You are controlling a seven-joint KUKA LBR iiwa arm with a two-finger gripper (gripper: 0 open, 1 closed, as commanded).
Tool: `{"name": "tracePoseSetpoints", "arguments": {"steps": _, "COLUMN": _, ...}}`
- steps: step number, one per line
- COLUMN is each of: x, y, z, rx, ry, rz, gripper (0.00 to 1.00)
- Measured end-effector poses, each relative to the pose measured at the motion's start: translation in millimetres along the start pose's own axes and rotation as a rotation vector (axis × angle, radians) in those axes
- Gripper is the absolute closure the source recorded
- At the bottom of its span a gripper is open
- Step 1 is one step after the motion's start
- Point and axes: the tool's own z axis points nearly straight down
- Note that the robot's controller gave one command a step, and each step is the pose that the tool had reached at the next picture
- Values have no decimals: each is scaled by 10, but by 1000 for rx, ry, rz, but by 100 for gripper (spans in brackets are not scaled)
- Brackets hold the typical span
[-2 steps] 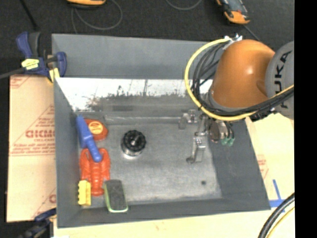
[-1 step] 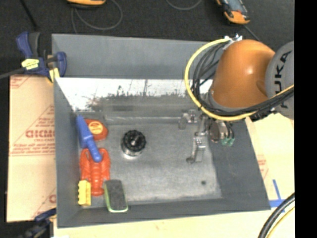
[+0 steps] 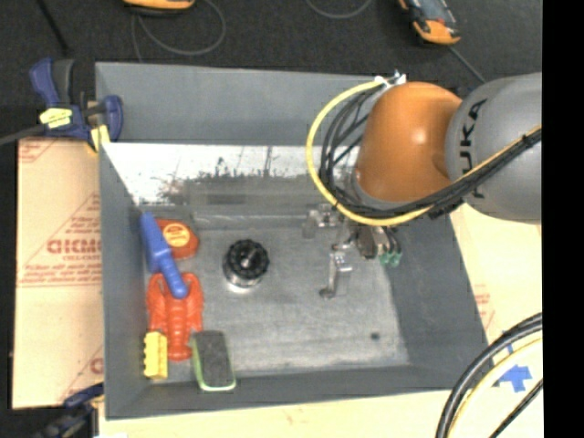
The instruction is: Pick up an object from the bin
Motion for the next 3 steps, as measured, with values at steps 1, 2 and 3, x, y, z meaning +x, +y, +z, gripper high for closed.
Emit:
{"name": "tracePoseSetpoints", "arguments": {"steps": 1, "x": -47, "y": 253, "z": 246, "rx": -2, "ry": 9, "rz": -189, "gripper": 0}}
{"name": "tracePoseSetpoints", "arguments": {"steps": 2, "x": -209, "y": 538, "z": 610, "rx": -3, "ry": 1, "rz": -174, "gripper": 0}}
{"name": "tracePoseSetpoints", "arguments": {"steps": 3, "x": -286, "y": 722, "z": 865, "rx": -3, "ry": 6, "rz": -197, "gripper": 0}}
